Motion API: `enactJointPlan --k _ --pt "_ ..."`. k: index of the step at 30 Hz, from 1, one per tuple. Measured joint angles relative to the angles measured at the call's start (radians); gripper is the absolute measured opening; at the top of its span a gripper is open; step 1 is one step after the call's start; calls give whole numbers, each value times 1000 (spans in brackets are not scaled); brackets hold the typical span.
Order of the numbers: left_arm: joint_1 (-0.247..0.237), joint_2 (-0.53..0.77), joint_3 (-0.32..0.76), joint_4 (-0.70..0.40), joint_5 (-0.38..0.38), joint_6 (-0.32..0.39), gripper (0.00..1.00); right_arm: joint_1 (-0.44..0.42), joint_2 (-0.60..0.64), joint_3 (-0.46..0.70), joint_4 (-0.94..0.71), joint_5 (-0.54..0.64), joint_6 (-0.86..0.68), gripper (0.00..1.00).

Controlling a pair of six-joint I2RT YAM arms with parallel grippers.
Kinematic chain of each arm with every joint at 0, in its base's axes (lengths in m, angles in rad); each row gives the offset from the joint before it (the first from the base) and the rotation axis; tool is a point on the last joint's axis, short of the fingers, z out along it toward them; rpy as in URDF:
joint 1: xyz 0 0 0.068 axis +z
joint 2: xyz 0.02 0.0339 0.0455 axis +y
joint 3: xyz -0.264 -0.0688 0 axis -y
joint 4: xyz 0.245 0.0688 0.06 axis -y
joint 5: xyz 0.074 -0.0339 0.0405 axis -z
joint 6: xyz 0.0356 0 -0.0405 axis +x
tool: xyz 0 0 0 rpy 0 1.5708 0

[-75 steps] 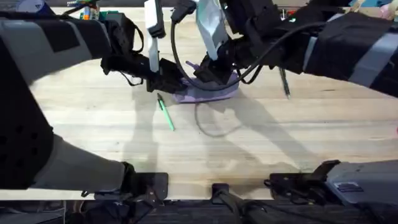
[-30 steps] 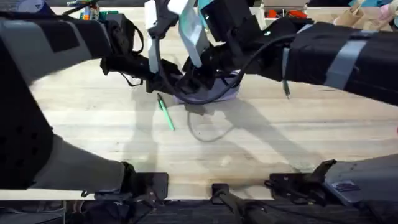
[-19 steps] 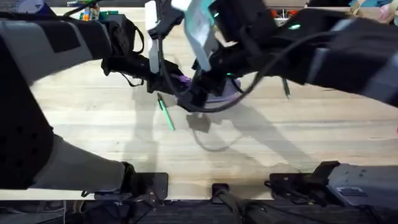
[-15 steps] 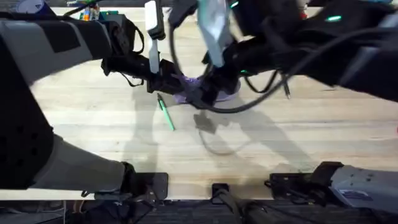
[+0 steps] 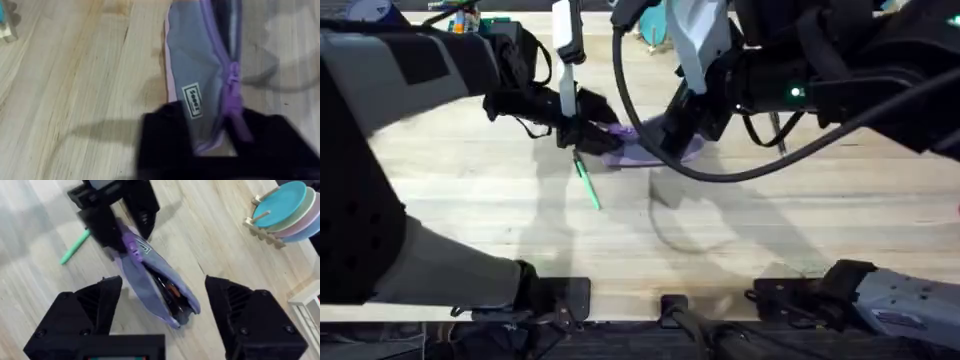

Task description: Unzip the bag, pick up the pens from the table one at a time and place them inside, then zip the bag closed.

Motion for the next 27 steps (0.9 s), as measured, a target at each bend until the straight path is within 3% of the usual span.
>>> enactJointPlan --k 3,4,5,10,16,23,27 --pt "-2 0 0 2 12 -2 805 0 4 0 0 8 -27 996" --pt "-3 0 0 2 16 -4 931 0 5 0 0 8 -41 996" --pt "-6 0 0 1 19 -8 979 0 5 0 0 8 -55 996" --pt "-7 0 1 -4 31 -9 993 0 5 0 0 15 -145 996" --pt "12 0 57 -151 29 -9 995 0 5 0 -39 16 -200 995" --pt "118 0 201 -342 23 -9 995 0 7 47 -135 14 -214 990" --pt "183 0 253 -399 22 -9 995 -18 20 110 -185 -16 -219 887"
